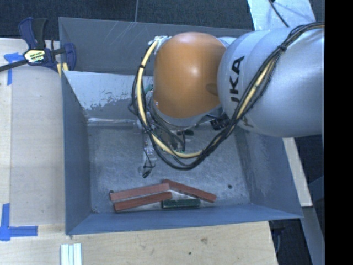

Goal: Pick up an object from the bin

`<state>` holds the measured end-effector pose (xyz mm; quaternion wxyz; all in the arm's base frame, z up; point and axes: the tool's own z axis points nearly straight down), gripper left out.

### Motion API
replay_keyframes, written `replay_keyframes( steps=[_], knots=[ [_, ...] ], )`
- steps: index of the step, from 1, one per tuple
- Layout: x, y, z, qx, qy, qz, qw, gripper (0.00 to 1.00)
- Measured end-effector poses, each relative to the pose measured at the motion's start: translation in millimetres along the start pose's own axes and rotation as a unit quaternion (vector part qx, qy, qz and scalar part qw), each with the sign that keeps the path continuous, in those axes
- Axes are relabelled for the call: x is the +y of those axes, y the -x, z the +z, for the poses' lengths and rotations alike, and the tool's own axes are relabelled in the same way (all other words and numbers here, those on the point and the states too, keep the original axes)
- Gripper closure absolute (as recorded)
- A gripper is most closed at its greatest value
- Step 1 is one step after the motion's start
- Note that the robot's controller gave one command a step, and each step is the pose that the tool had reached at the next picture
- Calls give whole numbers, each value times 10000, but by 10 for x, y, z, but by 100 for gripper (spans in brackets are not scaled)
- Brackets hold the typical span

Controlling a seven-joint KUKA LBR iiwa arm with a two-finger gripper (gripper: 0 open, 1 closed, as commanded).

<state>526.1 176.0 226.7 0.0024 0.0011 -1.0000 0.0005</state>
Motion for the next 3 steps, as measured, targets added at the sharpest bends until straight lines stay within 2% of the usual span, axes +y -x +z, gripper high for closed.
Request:
replay_keyframes(
  steps=[1, 2, 3],
  knots=[
    [22, -340, 1582, -16, 0, -2387, 9711, 0],
    [25, -328, 1557, -34, 4, -2372, 9715, 100],
    [-296, -148, 115, -84, -4, -2393, 9709, 100]
  ],
)
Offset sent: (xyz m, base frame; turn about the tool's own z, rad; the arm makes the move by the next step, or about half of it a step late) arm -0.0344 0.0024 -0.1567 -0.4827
